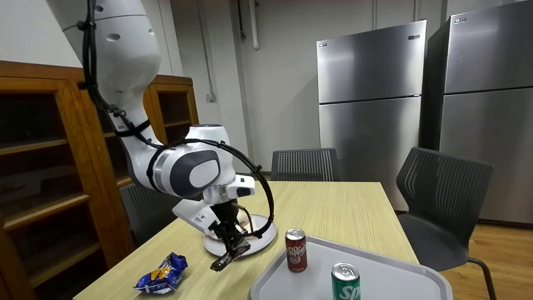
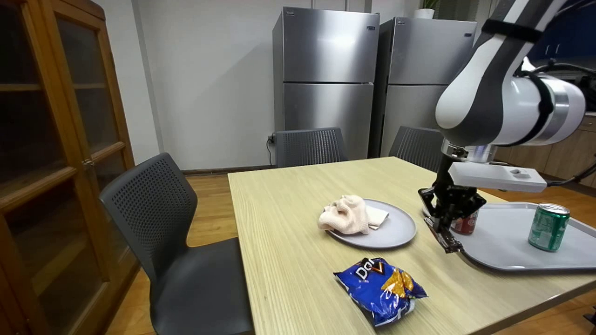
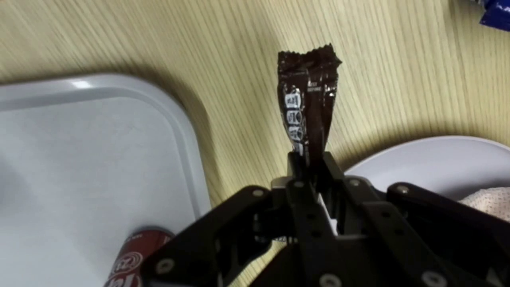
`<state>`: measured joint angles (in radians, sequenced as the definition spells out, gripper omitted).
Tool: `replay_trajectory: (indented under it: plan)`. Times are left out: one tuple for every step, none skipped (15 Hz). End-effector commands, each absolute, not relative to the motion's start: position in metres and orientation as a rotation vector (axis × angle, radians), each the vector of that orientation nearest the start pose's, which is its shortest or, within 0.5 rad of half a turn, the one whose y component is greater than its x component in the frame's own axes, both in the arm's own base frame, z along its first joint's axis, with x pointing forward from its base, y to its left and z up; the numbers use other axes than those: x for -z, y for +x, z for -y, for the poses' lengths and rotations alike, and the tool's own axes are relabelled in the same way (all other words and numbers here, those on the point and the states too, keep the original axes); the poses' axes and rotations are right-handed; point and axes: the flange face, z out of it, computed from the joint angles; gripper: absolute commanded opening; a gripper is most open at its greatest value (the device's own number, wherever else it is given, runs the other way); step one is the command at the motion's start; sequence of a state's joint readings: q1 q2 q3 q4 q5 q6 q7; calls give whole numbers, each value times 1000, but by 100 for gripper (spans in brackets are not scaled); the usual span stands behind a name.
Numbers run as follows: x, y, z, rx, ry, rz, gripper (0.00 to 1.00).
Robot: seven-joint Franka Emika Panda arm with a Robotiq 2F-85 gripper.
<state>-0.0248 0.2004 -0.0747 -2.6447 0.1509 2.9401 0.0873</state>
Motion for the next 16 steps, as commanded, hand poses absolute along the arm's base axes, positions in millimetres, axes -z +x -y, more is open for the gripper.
replay_trajectory:
  plan:
    - [-187,409,52,156,-3071,-556,3]
    - [-185,406,51,151,-3070,-561,3]
    - [-182,405,51,152,-3067,-571,3]
    - [-180,404,51,159,-3066,-582,3]
    - [-178,404,52,166,-3065,-594,3]
    - [-176,403,52,174,-3063,-602,3]
    - [-174,404,52,177,-3060,-608,3]
    - [-173,405,52,181,-3061,-612,3]
    - [-171,406,51,177,-3059,-614,3]
    - [-169,407,52,174,-3060,-616,3]
    - [-166,407,52,169,-3061,-618,3]
    - [-163,408,52,161,-3061,-621,3]
    - [-161,408,53,150,-3063,-625,3]
    - [-159,408,53,138,-3061,-627,3]
    - [-157,409,54,134,-3063,-630,3]
    - [-155,409,54,129,-3063,-633,3]
